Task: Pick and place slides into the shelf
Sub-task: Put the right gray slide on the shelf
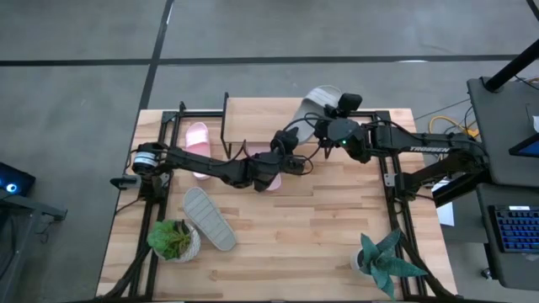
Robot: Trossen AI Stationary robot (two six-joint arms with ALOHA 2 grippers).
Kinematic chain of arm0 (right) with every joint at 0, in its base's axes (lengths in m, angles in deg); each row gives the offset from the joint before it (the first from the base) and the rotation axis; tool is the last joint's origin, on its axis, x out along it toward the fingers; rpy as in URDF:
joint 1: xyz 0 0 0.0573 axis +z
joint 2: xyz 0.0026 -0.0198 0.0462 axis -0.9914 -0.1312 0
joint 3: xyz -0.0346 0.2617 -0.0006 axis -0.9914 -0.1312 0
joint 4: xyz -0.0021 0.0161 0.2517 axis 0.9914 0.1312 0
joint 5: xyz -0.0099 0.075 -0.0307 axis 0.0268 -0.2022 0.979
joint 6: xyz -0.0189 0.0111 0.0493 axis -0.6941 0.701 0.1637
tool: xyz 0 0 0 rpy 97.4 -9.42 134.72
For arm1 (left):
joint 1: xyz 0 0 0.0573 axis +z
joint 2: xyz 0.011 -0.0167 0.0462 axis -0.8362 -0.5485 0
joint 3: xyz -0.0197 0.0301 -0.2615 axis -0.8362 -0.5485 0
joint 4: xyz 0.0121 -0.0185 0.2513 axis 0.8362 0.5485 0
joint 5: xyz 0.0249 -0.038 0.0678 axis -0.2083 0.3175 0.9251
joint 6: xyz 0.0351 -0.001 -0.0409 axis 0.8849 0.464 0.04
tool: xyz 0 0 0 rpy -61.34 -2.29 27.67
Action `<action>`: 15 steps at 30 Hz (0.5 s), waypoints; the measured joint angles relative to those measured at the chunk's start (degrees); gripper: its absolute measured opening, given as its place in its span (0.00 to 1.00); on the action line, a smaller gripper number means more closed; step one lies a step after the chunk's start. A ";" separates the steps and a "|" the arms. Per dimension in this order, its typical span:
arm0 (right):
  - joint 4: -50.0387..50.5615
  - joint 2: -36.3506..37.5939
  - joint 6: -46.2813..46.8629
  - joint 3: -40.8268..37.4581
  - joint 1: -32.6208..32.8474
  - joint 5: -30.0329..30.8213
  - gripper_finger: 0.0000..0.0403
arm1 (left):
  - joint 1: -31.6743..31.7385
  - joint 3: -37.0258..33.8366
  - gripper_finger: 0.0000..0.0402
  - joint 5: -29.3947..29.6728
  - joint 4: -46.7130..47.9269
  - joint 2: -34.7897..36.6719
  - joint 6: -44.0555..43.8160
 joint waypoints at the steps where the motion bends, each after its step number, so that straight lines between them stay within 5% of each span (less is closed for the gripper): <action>1: 0.02 0.00 -0.10 0.00 -0.02 0.22 0.02 | 0.00 0.00 0.28 0.05 0.01 0.00 -0.71; 15: -0.47 0.04 -1.21 0.00 -0.08 1.78 0.02 | 0.04 -2.41 0.49 3.43 0.82 1.55 -4.80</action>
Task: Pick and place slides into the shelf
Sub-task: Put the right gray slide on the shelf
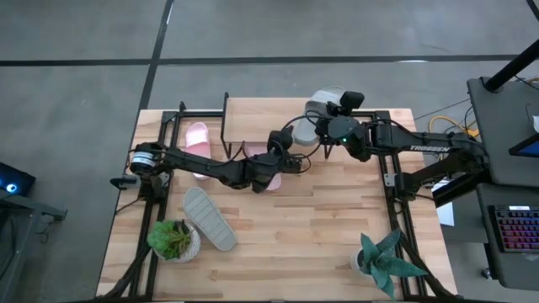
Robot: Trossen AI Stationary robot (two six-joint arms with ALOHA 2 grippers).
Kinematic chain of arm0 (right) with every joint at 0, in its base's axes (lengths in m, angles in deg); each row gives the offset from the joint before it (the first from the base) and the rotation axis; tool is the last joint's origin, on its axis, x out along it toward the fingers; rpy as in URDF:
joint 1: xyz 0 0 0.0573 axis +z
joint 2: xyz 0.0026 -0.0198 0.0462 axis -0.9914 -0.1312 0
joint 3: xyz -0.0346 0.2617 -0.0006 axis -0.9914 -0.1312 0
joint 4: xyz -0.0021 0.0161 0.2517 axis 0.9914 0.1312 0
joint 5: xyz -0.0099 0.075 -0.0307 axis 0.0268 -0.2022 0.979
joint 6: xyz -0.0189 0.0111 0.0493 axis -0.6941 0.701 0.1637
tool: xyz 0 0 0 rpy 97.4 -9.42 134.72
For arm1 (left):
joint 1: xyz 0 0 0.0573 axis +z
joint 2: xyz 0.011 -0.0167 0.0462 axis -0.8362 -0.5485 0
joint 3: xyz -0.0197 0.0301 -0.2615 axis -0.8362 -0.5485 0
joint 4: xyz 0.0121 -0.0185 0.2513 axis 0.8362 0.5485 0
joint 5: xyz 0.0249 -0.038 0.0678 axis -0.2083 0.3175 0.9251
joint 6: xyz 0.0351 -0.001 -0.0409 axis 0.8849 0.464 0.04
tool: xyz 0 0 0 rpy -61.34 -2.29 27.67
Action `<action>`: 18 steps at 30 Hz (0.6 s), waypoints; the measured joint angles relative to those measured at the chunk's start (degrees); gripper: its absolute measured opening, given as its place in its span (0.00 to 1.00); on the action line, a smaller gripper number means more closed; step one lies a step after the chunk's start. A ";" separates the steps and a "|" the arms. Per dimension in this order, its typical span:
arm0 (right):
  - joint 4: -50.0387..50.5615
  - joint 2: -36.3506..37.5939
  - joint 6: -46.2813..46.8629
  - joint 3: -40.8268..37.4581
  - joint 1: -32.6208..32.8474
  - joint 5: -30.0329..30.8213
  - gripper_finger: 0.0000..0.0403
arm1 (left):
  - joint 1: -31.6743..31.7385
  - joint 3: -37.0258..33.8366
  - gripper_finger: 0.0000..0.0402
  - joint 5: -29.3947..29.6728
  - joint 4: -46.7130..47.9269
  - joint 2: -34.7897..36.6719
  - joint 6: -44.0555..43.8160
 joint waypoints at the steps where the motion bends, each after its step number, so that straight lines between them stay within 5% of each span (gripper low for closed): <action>1: -0.12 0.01 -0.04 0.00 0.00 0.00 0.02 | 0.00 -0.57 0.49 0.06 0.01 0.72 -0.01; 10: -1.06 0.03 -0.81 0.00 0.04 -1.65 0.02 | 0.02 -9.86 0.50 -1.59 1.34 11.44 -5.16; 18: -1.40 0.21 -1.79 0.00 0.09 -13.55 0.02 | 0.07 -21.87 0.50 -17.87 6.30 29.65 -22.87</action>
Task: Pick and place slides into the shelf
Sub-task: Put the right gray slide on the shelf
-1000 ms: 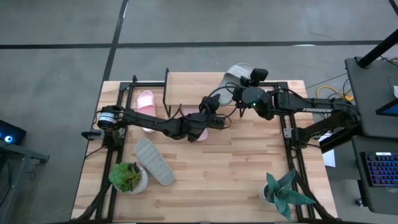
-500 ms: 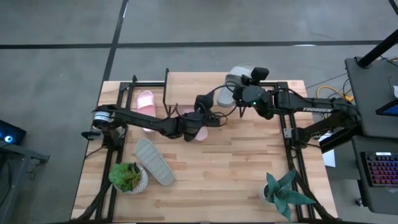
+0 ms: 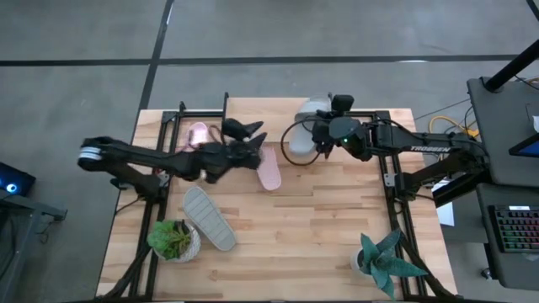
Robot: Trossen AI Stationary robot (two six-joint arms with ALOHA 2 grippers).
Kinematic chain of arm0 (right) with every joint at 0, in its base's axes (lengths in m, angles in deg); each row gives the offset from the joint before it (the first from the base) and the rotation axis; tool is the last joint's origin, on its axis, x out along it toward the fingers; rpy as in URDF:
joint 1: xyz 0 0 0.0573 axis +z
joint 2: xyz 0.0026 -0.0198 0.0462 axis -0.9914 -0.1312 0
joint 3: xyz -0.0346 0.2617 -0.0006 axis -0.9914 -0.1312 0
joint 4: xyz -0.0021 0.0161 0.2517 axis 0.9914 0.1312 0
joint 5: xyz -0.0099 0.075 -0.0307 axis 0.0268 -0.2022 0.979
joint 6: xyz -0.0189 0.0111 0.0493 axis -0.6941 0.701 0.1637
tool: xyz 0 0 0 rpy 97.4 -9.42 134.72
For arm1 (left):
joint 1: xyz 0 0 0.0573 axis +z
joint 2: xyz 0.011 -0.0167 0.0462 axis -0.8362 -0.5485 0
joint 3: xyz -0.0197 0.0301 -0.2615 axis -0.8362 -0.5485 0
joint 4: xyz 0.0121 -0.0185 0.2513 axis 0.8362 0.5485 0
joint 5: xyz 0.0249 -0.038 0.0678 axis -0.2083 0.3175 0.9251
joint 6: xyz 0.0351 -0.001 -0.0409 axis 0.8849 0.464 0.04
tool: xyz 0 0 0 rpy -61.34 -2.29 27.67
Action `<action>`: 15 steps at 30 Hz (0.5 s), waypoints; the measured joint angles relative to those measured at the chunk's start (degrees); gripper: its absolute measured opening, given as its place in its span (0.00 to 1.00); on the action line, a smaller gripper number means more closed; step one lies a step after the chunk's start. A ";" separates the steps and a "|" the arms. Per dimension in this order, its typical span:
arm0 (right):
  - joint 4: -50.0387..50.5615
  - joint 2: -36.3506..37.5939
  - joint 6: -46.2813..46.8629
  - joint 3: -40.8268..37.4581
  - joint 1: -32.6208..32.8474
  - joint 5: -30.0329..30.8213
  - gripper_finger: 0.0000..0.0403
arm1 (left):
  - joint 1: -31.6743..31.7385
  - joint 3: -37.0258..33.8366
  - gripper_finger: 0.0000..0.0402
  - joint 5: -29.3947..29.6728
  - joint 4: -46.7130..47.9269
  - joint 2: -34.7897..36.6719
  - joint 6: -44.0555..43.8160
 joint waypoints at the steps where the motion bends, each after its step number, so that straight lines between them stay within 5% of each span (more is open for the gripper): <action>1: -0.20 0.01 -0.30 0.00 0.00 -0.84 0.02 | 0.07 -0.26 0.50 -2.37 2.89 2.00 -3.63; 7: -5.33 -0.02 -3.98 -0.01 0.78 -5.39 0.02 | 0.76 -0.49 0.50 -18.42 16.33 8.55 -19.76; 15: -17.75 -2.67 -14.36 -0.13 1.06 -6.50 0.02 | -1.24 -0.57 0.50 -20.52 17.96 7.43 -20.70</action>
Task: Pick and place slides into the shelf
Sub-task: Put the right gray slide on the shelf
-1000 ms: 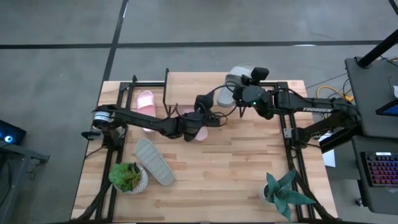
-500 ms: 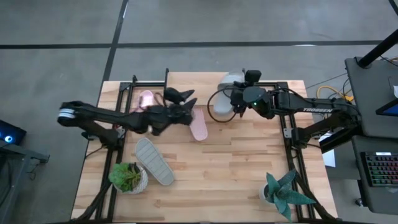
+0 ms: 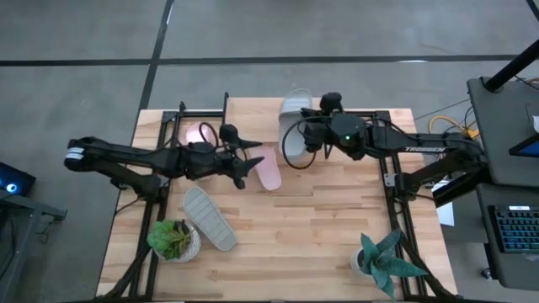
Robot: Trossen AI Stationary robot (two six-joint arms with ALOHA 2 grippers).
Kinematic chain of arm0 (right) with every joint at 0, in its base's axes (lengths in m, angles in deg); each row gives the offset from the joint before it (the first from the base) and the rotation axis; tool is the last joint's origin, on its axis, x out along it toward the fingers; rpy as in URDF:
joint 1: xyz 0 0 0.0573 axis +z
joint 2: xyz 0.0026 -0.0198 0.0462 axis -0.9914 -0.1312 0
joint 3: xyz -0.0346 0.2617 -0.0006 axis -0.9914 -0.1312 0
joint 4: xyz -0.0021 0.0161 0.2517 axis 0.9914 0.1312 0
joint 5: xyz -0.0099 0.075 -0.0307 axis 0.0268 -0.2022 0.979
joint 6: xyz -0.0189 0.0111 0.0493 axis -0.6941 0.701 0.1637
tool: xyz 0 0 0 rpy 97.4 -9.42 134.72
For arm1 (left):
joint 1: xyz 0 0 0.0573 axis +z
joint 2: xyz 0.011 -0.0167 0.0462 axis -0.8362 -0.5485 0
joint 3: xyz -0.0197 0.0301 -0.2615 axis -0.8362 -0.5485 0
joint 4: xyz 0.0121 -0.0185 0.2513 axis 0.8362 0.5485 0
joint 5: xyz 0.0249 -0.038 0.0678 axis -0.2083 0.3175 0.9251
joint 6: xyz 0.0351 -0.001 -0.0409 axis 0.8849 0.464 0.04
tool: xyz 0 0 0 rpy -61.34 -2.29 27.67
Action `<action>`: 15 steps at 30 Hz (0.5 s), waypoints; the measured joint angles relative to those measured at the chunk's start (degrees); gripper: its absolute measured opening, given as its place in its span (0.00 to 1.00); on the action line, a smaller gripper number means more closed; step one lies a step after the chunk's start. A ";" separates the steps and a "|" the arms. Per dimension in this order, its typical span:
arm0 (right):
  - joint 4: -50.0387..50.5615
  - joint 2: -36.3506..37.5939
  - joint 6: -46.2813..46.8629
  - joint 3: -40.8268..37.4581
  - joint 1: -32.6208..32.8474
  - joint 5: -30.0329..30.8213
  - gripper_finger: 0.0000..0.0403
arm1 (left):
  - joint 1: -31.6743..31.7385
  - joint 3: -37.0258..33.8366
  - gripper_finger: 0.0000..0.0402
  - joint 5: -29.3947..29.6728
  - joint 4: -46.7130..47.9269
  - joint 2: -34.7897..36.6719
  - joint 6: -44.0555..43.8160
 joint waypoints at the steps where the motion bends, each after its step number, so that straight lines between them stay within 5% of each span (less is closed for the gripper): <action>1: -1.10 -0.54 -0.62 0.00 -0.05 0.02 0.02 | -0.34 0.02 0.50 0.00 -0.09 -0.35 0.00; 6: -5.43 -3.17 -1.79 -0.02 -0.79 0.15 0.02 | -1.81 0.04 0.50 1.35 -1.80 -2.37 1.87; 15: -12.84 -6.81 -2.13 -0.07 -1.88 2.40 0.02 | -2.63 2.28 0.50 12.11 -2.64 -7.04 4.74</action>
